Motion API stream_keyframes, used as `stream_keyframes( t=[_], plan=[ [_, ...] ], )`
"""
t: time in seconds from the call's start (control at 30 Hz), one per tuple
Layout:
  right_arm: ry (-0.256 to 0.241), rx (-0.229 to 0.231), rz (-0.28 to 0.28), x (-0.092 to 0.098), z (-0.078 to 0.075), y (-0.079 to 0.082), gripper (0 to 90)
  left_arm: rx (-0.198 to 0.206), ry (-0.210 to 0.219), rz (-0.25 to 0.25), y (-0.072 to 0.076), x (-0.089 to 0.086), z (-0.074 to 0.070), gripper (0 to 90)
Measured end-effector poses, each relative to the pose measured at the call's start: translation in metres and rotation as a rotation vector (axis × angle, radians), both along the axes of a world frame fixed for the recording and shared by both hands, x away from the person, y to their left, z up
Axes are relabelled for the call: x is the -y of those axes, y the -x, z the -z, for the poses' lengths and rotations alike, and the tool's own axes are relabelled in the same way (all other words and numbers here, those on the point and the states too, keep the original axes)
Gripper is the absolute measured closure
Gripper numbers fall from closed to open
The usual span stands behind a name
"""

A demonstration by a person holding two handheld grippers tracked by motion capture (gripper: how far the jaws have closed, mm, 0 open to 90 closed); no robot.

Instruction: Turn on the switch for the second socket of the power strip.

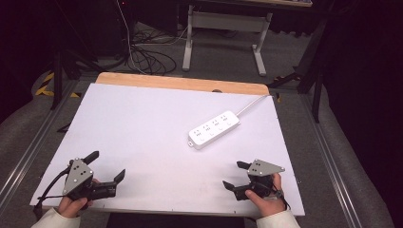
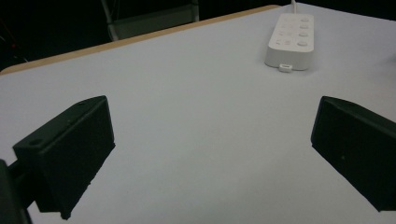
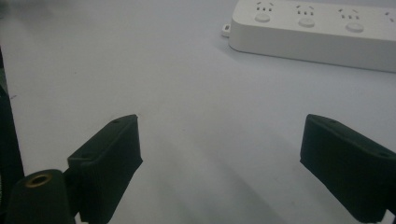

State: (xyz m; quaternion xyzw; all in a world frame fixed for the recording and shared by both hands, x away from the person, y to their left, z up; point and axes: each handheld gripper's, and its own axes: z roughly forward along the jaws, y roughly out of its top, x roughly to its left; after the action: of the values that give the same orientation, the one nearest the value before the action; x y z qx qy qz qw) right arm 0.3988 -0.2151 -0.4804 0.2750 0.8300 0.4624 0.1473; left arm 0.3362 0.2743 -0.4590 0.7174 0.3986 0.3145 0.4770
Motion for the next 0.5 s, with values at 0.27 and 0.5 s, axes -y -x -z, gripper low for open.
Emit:
stream_keyframes(
  t=[0.27, 0.5],
  plan=[
    [0.013, 0.005, 0.003, -0.0041, 0.0021, 0.0, 12.6, -0.01, -0.037, -0.04, -0.0054, -0.004, -0.0015, 0.0],
    [0.0, 0.026, 0.007, 0.0006, -0.0011, 0.0016, 12.3, 0.011, -0.034, -0.044, -0.0049, -0.0053, -0.0027, 0.0]
  ],
)
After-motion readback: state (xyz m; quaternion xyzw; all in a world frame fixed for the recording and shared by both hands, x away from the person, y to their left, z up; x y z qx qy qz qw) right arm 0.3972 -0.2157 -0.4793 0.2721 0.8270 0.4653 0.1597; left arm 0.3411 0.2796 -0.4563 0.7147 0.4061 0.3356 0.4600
